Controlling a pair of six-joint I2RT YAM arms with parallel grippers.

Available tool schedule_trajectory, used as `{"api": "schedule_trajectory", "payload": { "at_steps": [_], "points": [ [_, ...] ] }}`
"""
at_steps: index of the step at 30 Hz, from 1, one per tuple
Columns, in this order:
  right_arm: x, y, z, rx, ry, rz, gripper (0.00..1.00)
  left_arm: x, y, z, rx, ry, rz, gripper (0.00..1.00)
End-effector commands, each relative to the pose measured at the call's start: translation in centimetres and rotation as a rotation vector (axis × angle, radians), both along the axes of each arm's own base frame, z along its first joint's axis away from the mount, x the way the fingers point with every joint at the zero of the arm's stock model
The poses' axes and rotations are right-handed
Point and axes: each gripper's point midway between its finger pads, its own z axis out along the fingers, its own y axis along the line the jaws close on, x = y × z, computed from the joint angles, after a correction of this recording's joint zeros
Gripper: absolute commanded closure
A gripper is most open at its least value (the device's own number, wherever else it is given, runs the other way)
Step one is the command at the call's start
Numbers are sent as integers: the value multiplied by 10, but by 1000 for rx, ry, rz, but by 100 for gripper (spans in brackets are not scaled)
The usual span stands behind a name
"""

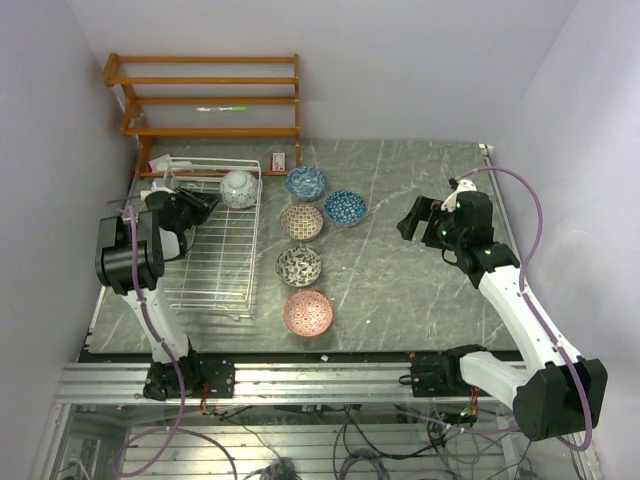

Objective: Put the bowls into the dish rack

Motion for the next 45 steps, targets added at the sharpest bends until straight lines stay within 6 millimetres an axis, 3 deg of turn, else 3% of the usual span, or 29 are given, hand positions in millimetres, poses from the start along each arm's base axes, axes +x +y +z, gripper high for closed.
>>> {"api": "schedule_trajectory", "payload": {
  "at_steps": [1, 6, 9, 17, 22, 24, 27, 31, 35, 40, 45],
  "points": [
    [2, -1, 11, 2, -41, 4, 0, -39, 3, -74, 16, 336, 26, 62],
    [3, -1, 13, 4, -45, 7, 0, -38, 11, -58, 83, 325, 43, 53],
    [3, 0, 13, 5, -44, 8, 0, -37, 16, -35, 123, 293, 57, 43],
    [3, 1, 14, 13, -46, 16, 0, -43, 25, 46, 229, 173, 100, 2],
    [3, 3, 17, 22, -44, 17, 0, -56, 13, 104, 329, 64, 78, 1],
    [2, 0, 18, 17, -46, 4, 0, -64, -6, 132, 408, 3, 43, 1],
    [3, -1, 27, 18, -56, -8, 0, -77, -47, 156, 543, -52, -55, 1],
    [2, -1, 40, 25, -77, -8, 0, -103, -115, 167, 659, -129, -231, 2],
    [0, -5, 47, 13, -86, -22, 0, -147, -181, 161, 762, -163, -407, 1],
    [-1, -7, 50, 16, -94, -37, 0, -205, -237, 142, 831, -205, -537, 6],
    [-1, -8, 43, 16, -81, -48, 0, -267, -293, 108, 883, -206, -687, 14]
  ]
}}
